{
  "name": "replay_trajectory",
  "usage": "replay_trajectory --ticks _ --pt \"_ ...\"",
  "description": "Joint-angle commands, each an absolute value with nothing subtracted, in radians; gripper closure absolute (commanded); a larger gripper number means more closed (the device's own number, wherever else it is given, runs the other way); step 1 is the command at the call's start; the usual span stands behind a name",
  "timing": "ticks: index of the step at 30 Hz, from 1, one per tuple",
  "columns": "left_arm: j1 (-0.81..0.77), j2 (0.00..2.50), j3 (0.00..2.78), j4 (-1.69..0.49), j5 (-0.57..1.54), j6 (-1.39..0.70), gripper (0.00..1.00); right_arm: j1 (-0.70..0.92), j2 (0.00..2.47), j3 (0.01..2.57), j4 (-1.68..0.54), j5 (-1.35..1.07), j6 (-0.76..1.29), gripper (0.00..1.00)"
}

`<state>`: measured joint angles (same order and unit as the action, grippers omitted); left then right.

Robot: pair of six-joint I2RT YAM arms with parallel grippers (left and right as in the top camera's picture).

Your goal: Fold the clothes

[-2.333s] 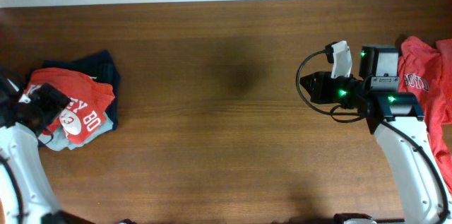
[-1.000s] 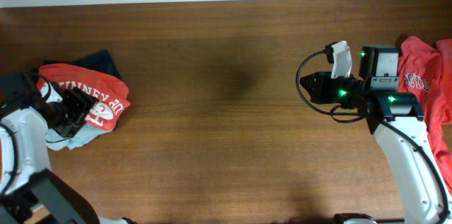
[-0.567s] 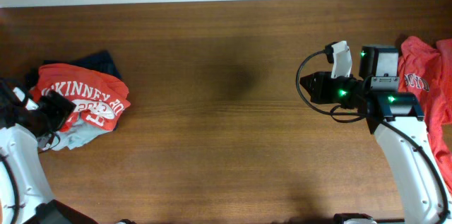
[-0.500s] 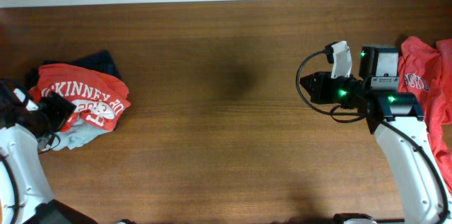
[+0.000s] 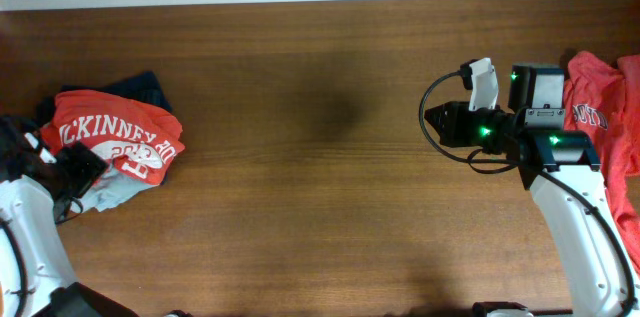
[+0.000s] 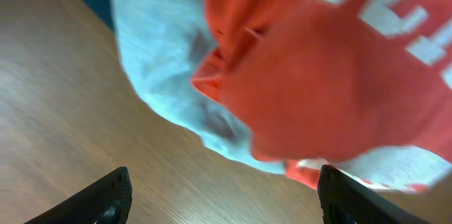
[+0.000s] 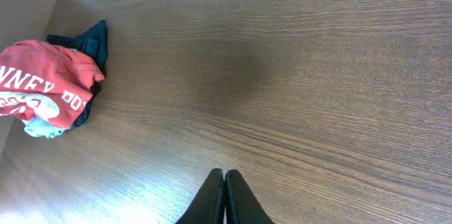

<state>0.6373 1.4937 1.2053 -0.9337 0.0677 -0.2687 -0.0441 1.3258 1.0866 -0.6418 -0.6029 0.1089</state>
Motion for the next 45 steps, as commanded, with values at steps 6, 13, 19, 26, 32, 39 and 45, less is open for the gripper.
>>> replay_trajectory --ticks 6,13,19,26,32,39,45 --pt "0.638 1.557 1.161 -0.866 0.011 -0.191 0.24 -0.039 1.324 1.089 -0.629 -0.599 0.112 0.92" --pt "0.638 1.600 1.126 -0.773 -0.028 -0.185 0.28 -0.039 1.324 1.089 -0.629 -0.599 0.112 0.92" --pt "0.638 1.600 1.126 -0.620 -0.035 -0.181 0.63 -0.039 1.324 1.089 -0.629 -0.599 0.112 0.92" --pt "0.638 1.600 1.127 -0.590 -0.128 -0.159 0.89 -0.039 1.324 1.089 -0.630 -0.599 0.112 0.92" --pt "0.652 1.575 1.176 -0.669 -0.013 -0.173 0.63 -0.039 1.324 1.089 -0.630 -0.599 0.112 0.92" --pt "0.703 1.466 1.188 -0.889 0.052 -0.416 0.35 -0.039 1.324 1.089 -0.644 -0.599 0.112 0.92" --pt "0.908 1.329 1.188 -0.908 0.306 -0.376 0.23 -0.039 1.324 1.089 -0.654 -0.598 0.112 0.92"
